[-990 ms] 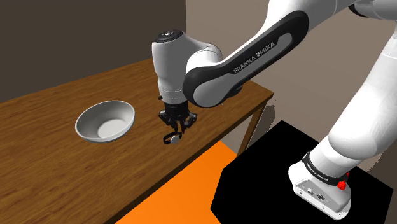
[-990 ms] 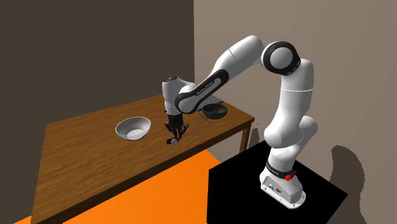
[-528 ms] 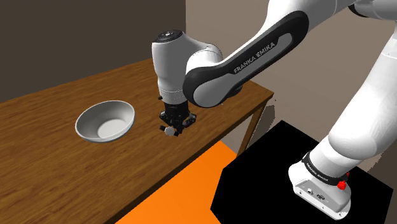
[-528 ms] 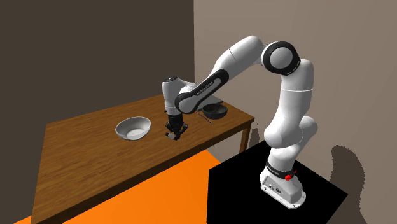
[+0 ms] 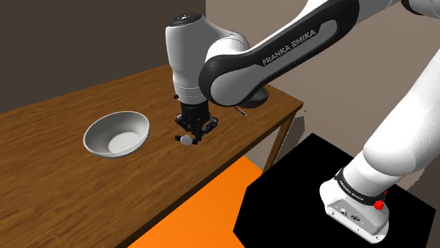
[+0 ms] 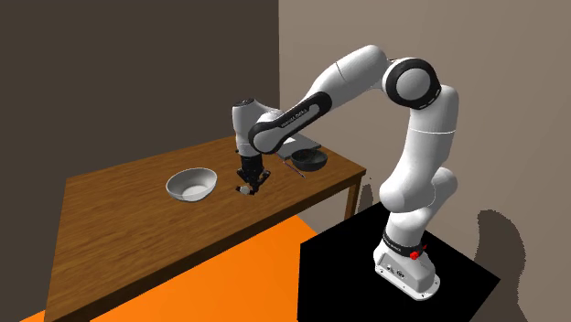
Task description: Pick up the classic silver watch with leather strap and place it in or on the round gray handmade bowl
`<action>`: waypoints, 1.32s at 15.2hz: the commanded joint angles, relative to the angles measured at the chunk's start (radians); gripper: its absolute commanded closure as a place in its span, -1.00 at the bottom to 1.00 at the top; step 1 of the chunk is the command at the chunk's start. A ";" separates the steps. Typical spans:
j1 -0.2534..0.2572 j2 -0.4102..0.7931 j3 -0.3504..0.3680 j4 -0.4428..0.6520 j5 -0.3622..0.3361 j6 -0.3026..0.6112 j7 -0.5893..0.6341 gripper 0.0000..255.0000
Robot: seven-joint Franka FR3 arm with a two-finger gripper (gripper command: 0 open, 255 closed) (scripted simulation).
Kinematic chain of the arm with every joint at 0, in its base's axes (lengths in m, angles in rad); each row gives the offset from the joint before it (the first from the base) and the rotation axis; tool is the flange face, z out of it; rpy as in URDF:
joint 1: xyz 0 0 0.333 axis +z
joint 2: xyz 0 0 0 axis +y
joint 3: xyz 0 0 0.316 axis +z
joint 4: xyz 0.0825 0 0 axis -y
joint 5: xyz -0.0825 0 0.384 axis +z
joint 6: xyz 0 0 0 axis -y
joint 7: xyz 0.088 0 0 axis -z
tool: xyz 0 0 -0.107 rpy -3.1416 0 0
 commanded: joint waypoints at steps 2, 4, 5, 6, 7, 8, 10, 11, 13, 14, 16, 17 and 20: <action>-0.008 -0.030 0.006 0.020 0.032 -0.037 -0.023 1.00; -0.012 -0.049 0.009 0.034 0.050 -0.061 -0.036 1.00; -0.014 -0.057 0.009 0.041 0.059 -0.073 -0.043 1.00; -0.016 -0.065 0.010 0.049 0.067 -0.086 -0.049 1.00; -0.017 -0.073 0.010 0.057 0.075 -0.098 -0.055 1.00; -0.019 -0.081 0.010 0.065 0.082 -0.110 -0.061 1.00; -0.021 -0.096 0.010 0.081 0.096 -0.135 -0.071 1.00; -0.022 -0.103 0.010 0.090 0.102 -0.148 -0.076 1.00; -0.024 -0.115 0.008 0.108 0.114 -0.173 -0.086 1.00; -0.025 -0.121 0.008 0.118 0.119 -0.186 -0.090 1.00; -0.026 -0.132 0.006 0.137 0.128 -0.212 -0.097 1.00; -0.027 -0.136 0.006 0.148 0.132 -0.225 -0.101 1.00; -0.029 -0.149 0.003 0.179 0.143 -0.264 -0.110 1.00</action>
